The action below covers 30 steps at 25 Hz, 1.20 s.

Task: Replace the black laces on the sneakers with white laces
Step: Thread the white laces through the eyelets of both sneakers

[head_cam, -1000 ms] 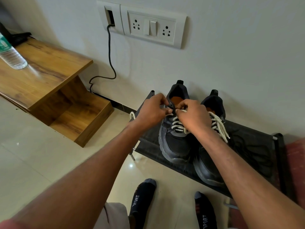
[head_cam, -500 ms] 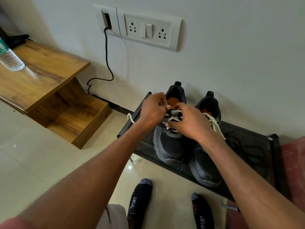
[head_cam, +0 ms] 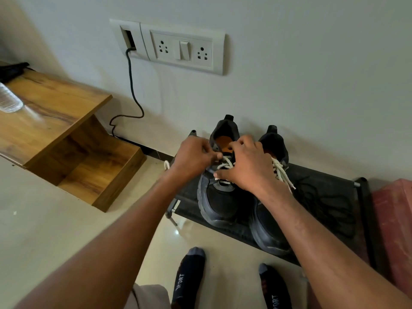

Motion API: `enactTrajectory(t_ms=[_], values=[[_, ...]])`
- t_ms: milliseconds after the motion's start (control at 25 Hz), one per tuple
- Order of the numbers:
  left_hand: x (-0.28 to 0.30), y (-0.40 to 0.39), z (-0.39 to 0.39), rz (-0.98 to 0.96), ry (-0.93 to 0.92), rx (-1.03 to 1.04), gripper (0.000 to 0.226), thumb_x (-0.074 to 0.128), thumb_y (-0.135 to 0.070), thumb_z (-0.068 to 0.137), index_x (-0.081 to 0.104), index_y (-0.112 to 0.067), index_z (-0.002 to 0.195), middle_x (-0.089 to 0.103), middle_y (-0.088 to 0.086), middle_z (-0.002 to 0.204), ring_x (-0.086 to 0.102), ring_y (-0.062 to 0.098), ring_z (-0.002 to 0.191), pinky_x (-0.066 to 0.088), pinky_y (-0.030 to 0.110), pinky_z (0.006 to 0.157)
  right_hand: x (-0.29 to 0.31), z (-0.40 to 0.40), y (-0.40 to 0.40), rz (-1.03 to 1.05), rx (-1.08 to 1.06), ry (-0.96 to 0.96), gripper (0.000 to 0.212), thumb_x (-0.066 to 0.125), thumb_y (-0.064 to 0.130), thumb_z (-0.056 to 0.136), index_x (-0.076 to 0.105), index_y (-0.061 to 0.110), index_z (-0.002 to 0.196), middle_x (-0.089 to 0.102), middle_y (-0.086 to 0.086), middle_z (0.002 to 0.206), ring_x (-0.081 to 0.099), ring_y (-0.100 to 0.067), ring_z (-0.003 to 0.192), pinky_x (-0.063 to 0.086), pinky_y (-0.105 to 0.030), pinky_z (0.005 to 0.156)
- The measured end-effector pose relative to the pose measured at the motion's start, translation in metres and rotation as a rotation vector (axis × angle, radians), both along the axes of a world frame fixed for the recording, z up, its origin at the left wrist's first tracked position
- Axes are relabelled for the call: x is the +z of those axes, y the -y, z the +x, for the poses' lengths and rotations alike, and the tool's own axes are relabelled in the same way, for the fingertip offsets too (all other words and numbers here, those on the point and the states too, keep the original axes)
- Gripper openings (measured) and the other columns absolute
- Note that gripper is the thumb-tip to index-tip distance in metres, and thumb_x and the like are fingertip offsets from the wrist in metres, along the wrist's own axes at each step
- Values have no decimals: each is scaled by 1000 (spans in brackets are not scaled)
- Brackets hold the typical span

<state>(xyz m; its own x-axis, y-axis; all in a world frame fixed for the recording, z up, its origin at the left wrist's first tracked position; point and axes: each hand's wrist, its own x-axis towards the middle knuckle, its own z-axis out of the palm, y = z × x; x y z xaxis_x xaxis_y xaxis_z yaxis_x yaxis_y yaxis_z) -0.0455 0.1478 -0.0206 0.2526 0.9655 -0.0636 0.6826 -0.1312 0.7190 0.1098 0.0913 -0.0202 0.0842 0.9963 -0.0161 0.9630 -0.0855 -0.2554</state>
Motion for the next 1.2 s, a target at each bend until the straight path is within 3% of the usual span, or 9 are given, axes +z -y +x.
enactTrajectory(t_ms=[120, 320, 440, 560, 640, 760, 880, 1040, 1200], values=[[5, -6, -1, -3, 71, 19, 31, 78, -17, 93, 57, -12, 71, 53, -10, 60, 50, -7, 49, 34, 10, 48, 0, -1, 0, 11, 5, -35, 89, 78, 73, 74, 52, 23, 143, 43, -1, 144, 46, -27, 133, 50, -50, 99], [43, -8, 3, 9, 1032, 266, 20, 52, -27, 109, 49, -11, 98, 61, 3, 75, 56, 20, 64, 41, 29, 53, -1, 2, 2, 10, 12, -64, 88, 77, 70, 77, 50, 23, 146, 43, 1, 146, 50, -24, 132, 51, -48, 100], [22, -14, -3, 44, 394, 116, 33, 70, -43, 97, 58, -14, 105, 63, -4, 82, 58, 11, 70, 44, 26, 62, -3, 4, 4, 29, 17, -64, 87, 77, 70, 76, 52, 23, 144, 44, 0, 144, 54, -25, 127, 52, -47, 96], [-4, -11, -5, 35, -105, -61, 25, 84, -36, 86, 66, -20, 79, 64, -8, 78, 66, 15, 83, 41, 23, 64, -2, 4, 4, 31, 19, -64, 88, 79, 72, 74, 53, 23, 143, 45, 1, 143, 55, -25, 124, 54, -48, 95], [-1, -10, -5, 16, -19, -23, 25, 80, -24, 91, 62, -16, 74, 63, -7, 73, 62, 11, 76, 39, 22, 61, -3, 3, 3, 32, 15, -59, 89, 79, 73, 73, 53, 23, 143, 45, 2, 142, 56, -25, 123, 54, -48, 93], [20, -11, -2, -22, 543, 196, 21, 65, -13, 102, 57, -2, 85, 75, 14, 85, 66, 7, 68, 47, 22, 61, -3, 3, 3, 34, 17, -67, 89, 78, 73, 74, 52, 24, 144, 45, 1, 144, 57, -26, 124, 55, -49, 92], [30, -11, -2, -129, 928, 288, 19, 52, -14, 109, 50, -7, 92, 74, 18, 88, 76, 27, 79, 54, 32, 61, -2, 5, 5, 13, 16, -64, 90, 78, 72, 75, 50, 25, 146, 43, 1, 148, 56, -26, 126, 55, -49, 95], [15, -13, -4, -109, 586, 268, 27, 60, -24, 106, 58, 2, 101, 75, 12, 82, 75, 37, 81, 62, 57, 75, -3, 0, 5, 49, 5, -58, 87, 84, 62, 75, 49, 22, 144, 46, -4, 140, 51, -28, 127, 54, -50, 97], [12, -21, -12, -4, 414, 383, 27, 69, -34, 100, 64, -7, 94, 72, 10, 83, 64, 22, 70, 59, 49, 73, -2, -14, 8, 237, 170, -85, 44, 82, 36, 87, 63, 23, 125, 53, -2, 116, 56, -24, 105, 56, -46, 88]])
